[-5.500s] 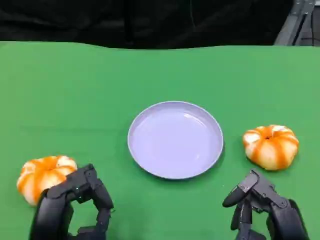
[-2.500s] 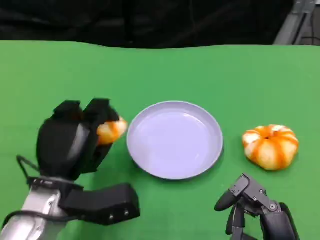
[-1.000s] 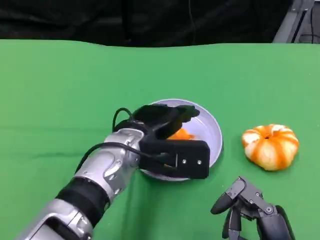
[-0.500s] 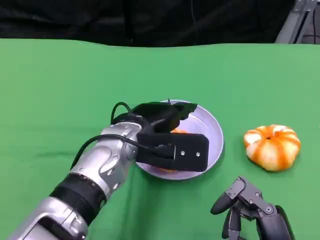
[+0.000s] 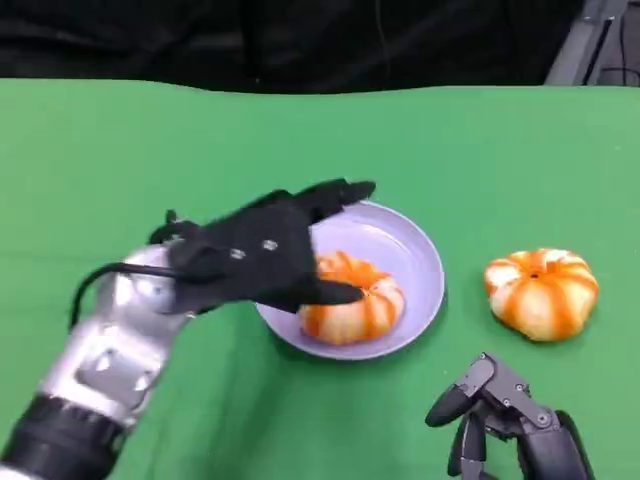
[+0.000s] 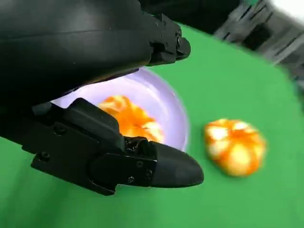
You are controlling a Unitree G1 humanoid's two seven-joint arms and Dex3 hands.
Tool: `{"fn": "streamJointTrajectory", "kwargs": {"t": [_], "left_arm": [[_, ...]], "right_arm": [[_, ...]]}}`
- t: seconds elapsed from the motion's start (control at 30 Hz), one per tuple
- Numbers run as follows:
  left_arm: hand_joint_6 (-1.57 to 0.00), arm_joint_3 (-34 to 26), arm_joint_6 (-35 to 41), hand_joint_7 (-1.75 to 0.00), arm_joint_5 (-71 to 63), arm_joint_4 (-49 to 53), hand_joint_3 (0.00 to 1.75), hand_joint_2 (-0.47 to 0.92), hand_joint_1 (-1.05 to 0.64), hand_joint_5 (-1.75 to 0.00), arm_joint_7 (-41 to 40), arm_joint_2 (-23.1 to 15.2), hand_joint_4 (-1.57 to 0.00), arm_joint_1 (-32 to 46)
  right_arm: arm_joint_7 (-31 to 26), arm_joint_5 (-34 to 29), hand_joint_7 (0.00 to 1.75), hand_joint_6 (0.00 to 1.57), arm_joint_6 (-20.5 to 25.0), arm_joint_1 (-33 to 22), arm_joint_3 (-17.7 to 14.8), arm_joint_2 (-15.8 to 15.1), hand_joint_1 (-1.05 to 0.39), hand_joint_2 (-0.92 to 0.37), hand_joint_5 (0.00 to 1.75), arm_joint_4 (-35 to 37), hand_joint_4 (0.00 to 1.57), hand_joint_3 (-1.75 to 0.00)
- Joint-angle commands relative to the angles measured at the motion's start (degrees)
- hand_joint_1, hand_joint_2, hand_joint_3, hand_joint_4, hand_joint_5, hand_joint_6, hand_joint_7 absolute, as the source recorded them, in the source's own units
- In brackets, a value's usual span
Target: Grasp the bread from the table and place it into the plate.
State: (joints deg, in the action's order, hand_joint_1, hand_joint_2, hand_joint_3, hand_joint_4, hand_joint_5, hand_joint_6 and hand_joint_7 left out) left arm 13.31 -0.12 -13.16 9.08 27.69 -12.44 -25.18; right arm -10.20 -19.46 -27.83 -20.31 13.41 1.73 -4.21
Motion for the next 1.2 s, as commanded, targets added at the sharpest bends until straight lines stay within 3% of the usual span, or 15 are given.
{"fn": "streamJointTrajectory", "kwargs": {"t": [0.03,0.23,0.27,0.3,0.33,0.4,0.43,0.47,0.53,0.6,0.73,1.2], "left_arm": [[-0.44,-5.34,-6.02,-0.30,5.16,-6.48,0.15,0.92,-0.56,-0.83,-3.60,-0.99,-0.32,9.63],[-0.46,-5.31,-6.34,-0.32,5.45,-6.86,0.15,0.92,-0.55,-0.90,-3.81,-1.14,-0.31,10.09],[-0.46,-7.94,-11.06,-0.32,7.72,-7.39,0.15,0.92,-0.55,-0.90,-6.33,0.29,-0.31,14.47],[-0.57,-9.90,-14.74,-0.47,9.45,-7.71,0.21,0.90,-0.44,-1.06,-8.26,1.34,-0.46,17.77],[-0.57,-11.20,-17.50,-0.69,10.65,-7.80,0.44,0.78,-0.37,-1.18,-9.61,2.05,-0.56,19.99],[-0.55,-12.79,-21.36,-0.84,12.75,-9.27,0.70,0.65,-0.33,-1.24,-11.74,3.85,-0.60,24.36],[-0.63,-13.48,-23.01,-1.12,13.86,-10.47,1.05,0.50,-0.28,-1.44,-12.80,4.93,-0.67,26.79],[-0.65,-13.97,-24.65,-1.23,14.68,-11.73,1.20,0.42,-0.26,-1.51,-14.08,6.15,-0.69,29.24],[-0.74,-14.21,-26.23,-1.42,15.40,-13.05,1.45,0.34,-0.13,-1.63,-15.40,7.53,-0.77,31.73],[-0.79,-13.86,-26.98,-1.56,15.63,-14.40,1.56,0.32,-0.05,-1.71,-16.56,8.96,-0.84,34.68],[-0.82,-13.60,-27.48,-1.73,14.22,-16.21,1.67,0.32,0.00,-1.74,-18.66,10.68,-0.95,38.81],[-0.79,-12.90,-31.27,-1.74,12.80,-12.73,1.68,0.28,-0.08,-1.75,-19.97,11.55,-0.96,41.68]], "right_arm": [[-0.01,0.71,1.75,0.43,-0.25,-0.46,-0.44,-0.56,-0.14,-0.70,1.75,-0.67,0.82,-1.46],[-0.05,0.73,1.75,0.43,-0.23,-0.45,-0.39,-0.62,-0.14,-0.69,1.75,-0.68,0.82,-1.46],[-0.14,0.63,1.75,0.43,-0.30,-0.47,-0.48,-0.69,-0.14,-0.69,1.75,-0.64,0.82,-1.46],[-0.21,0.54,1.75,0.43,-0.35,-0.48,-0.54,-0.75,-0.14,-0.69,1.75,-0.61,0.82,-1.46],[-0.25,0.49,1.75,0.42,-0.39,-0.49,-0.58,-0.79,-0.14,-0.69,1.75,-0.59,0.82,-1.46],[-0.36,0.21,1.75,0.42,-0.25,-0.55,-0.61,-0.77,-0.15,-0.69,1.75,-0.68,0.82,-1.46],[-0.43,0.03,1.75,0.42,-0.13,-0.58,-0.62,-0.74,-0.15,-0.68,1.75,-0.74,0.82,-1.45],[-0.50,-0.15,1.75,0.42,0.17,-0.66,-0.62,-0.67,-0.15,-0.68,1.75,-0.95,0.82,-1.45],[-0.55,-0.24,1.75,0.43,0.51,-0.74,-0.60,-0.60,-0.15,-0.68,1.75,-1.20,0.83,-1.45],[-0.58,-0.19,1.75,0.43,0.06,-0.58,-0.74,-0.82,-0.14,-0.69,1.75,-1.06,0.82,-1.44],[-0.53,0.00,1.75,0.43,-0.17,-0.63,-0.82,-1.02,-0.13,-0.69,1.75,-0.97,0.81,-1.44],[0.07,0.35,1.75,0.42,-0.52,-0.97,-1.63,-1.85,-0.16,-0.70,1.75,-1.01,0.79,-1.42]]}}
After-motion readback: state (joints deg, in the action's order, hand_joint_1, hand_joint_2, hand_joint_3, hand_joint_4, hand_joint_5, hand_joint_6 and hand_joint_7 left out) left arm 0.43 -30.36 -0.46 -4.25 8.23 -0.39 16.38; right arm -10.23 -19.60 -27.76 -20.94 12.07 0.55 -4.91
